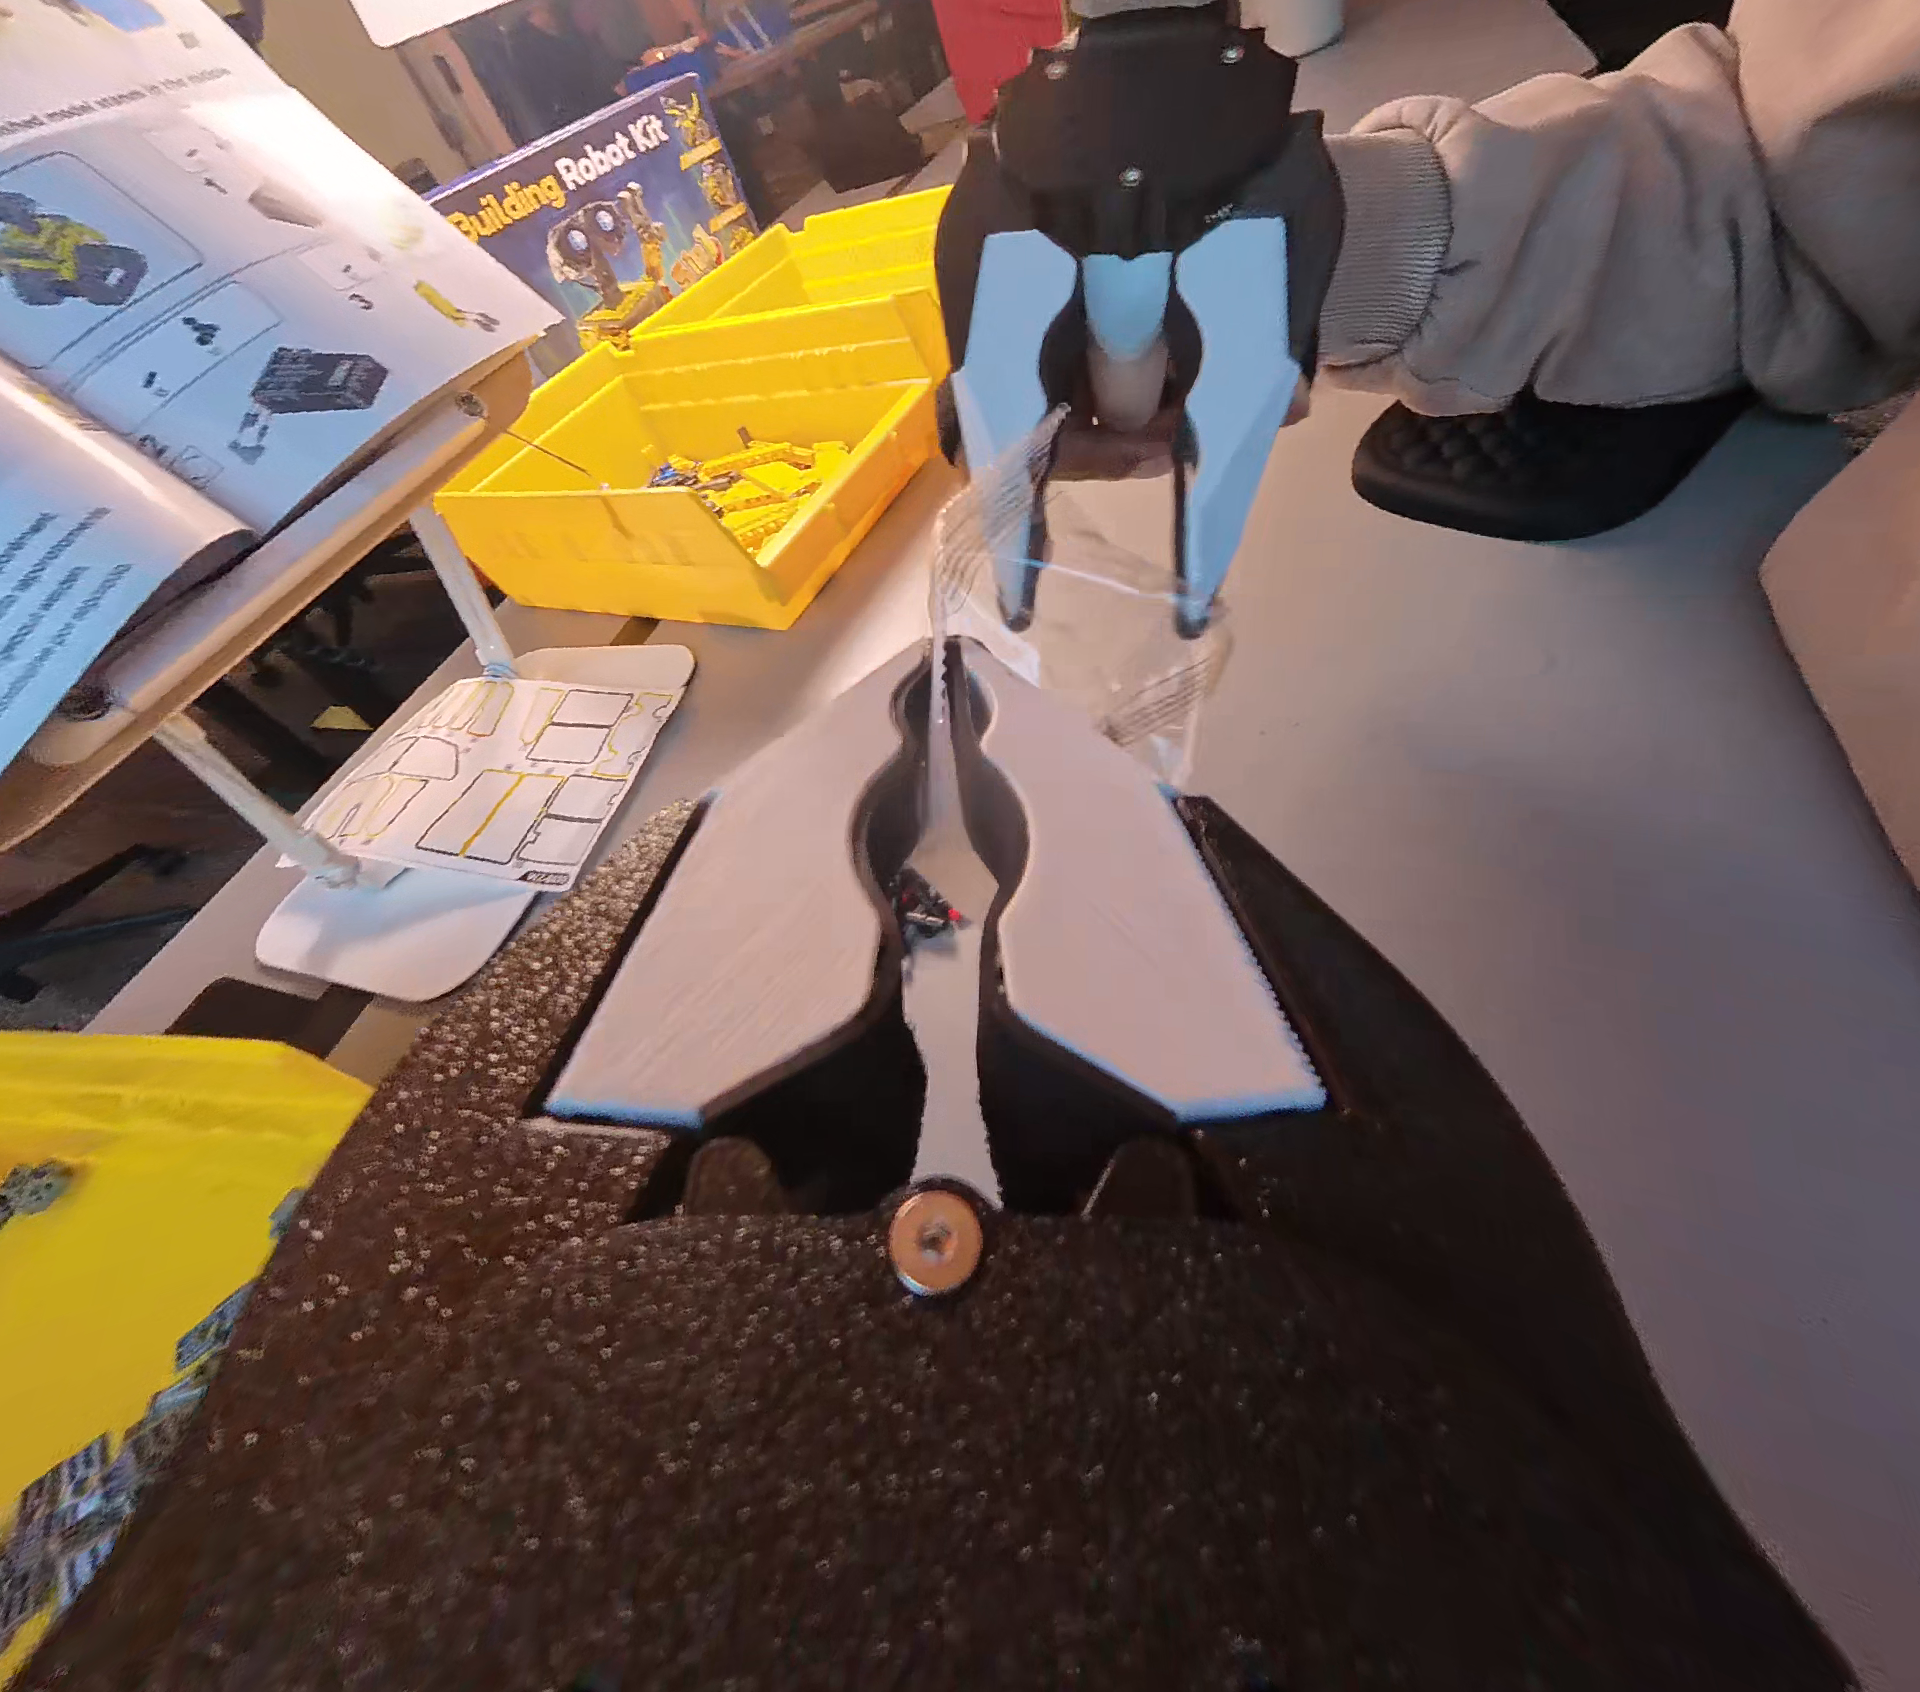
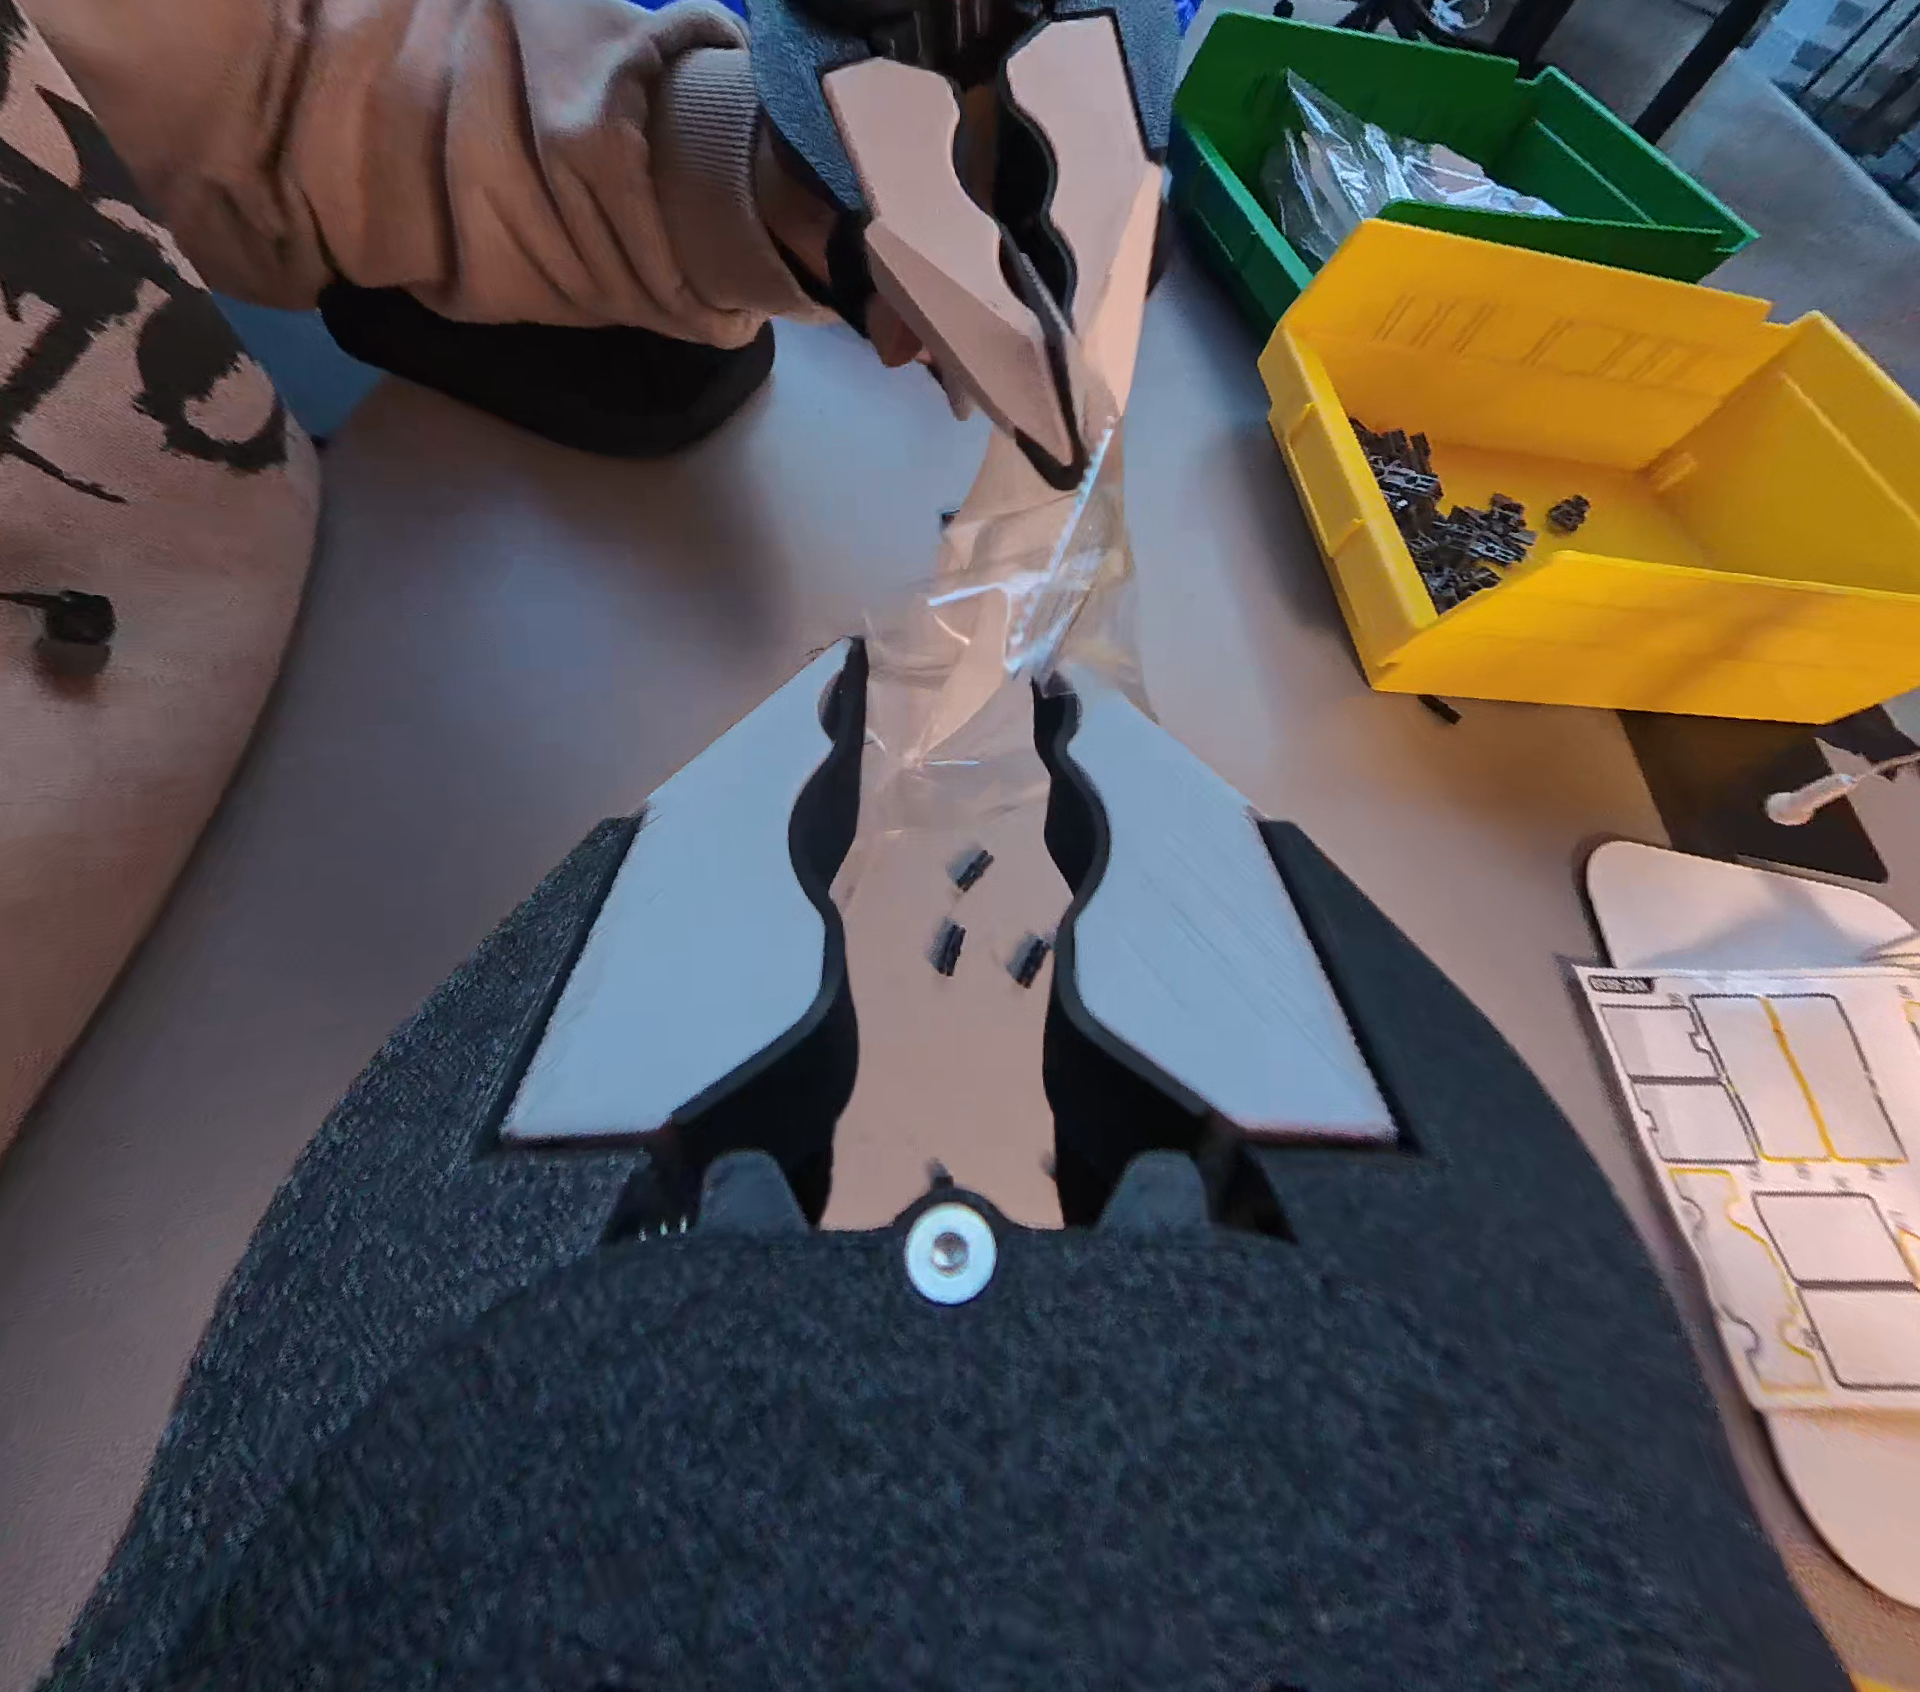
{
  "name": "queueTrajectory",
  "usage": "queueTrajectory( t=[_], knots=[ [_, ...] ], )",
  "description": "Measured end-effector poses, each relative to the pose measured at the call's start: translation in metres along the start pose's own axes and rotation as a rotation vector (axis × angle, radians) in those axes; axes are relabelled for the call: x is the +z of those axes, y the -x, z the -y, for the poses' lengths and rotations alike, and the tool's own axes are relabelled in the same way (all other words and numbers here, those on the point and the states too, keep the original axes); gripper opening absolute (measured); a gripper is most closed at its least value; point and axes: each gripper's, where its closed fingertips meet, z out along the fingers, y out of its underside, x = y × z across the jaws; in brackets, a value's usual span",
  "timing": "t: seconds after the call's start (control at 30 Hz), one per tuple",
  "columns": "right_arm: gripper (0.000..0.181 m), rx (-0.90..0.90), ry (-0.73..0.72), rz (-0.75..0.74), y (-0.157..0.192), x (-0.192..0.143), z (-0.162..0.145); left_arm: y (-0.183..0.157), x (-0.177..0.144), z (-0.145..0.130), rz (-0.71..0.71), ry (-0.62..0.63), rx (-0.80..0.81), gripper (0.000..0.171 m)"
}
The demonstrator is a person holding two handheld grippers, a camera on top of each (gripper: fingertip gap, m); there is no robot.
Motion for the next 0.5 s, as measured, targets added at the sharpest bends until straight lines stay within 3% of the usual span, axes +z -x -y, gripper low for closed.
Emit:
queueTrajectory(
  t=[0.33, 0.5],
  knots=[
    [0.034, 0.058, -0.042, 0.127, 0.019, 0.006, 0.0, -0.003, -0.002, -0.008, -0.057, 0.019, -0.007, 0.0],
    [0.049, 0.089, 0.013, 0.113, 0.014, 0.002, -0.016, -0.014, -0.007, -0.017, -0.166, 0.035, -0.048, 0.0]
  ],
)
